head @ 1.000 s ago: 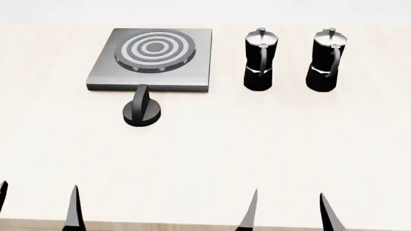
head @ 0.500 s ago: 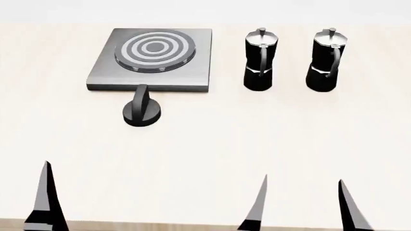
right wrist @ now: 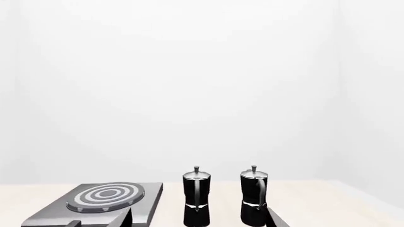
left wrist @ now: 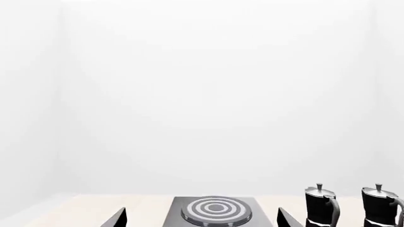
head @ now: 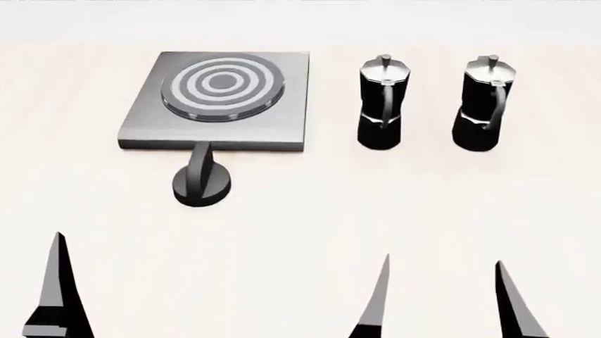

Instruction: Turn off the stove.

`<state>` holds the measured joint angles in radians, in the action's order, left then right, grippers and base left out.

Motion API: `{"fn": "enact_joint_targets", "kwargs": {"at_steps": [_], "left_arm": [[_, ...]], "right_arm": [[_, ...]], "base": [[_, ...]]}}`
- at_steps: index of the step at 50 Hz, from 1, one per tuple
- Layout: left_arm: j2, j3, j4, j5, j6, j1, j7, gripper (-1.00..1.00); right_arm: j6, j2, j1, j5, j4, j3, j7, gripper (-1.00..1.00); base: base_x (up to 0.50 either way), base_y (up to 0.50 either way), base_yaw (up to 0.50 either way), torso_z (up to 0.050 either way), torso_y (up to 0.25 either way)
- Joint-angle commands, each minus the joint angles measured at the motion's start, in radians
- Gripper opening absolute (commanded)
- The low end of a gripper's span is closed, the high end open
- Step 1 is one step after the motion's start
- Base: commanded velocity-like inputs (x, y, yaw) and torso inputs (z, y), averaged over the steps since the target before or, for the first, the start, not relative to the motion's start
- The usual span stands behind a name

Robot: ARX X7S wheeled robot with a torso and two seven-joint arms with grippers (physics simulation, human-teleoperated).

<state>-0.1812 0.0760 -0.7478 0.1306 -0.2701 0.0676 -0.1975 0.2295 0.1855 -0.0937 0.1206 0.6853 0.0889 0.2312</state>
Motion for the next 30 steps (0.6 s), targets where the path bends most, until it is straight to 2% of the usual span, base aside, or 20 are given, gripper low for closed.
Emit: {"fn": "enact_joint_targets", "kwargs": {"at_steps": [1, 30], "left_arm": [[-0.007, 0.003, 0.004, 0.004, 0.003, 0.0, -0.012, 1.0], [-0.026, 0.015, 0.005, 0.016, 0.009, -0.003, -0.034, 1.0]], "right_arm": [[-0.01, 0.009, -0.005, 0.017, 0.0, 0.003, 0.003, 1.0], [-0.006, 0.025, 0.004, 0.035, -0.013, 0.017, 0.02, 1.0]], "base": [[0.28, 0.0, 0.0, 0.0, 0.0], [0.28, 0.0, 0.0, 0.0, 0.0]]}}
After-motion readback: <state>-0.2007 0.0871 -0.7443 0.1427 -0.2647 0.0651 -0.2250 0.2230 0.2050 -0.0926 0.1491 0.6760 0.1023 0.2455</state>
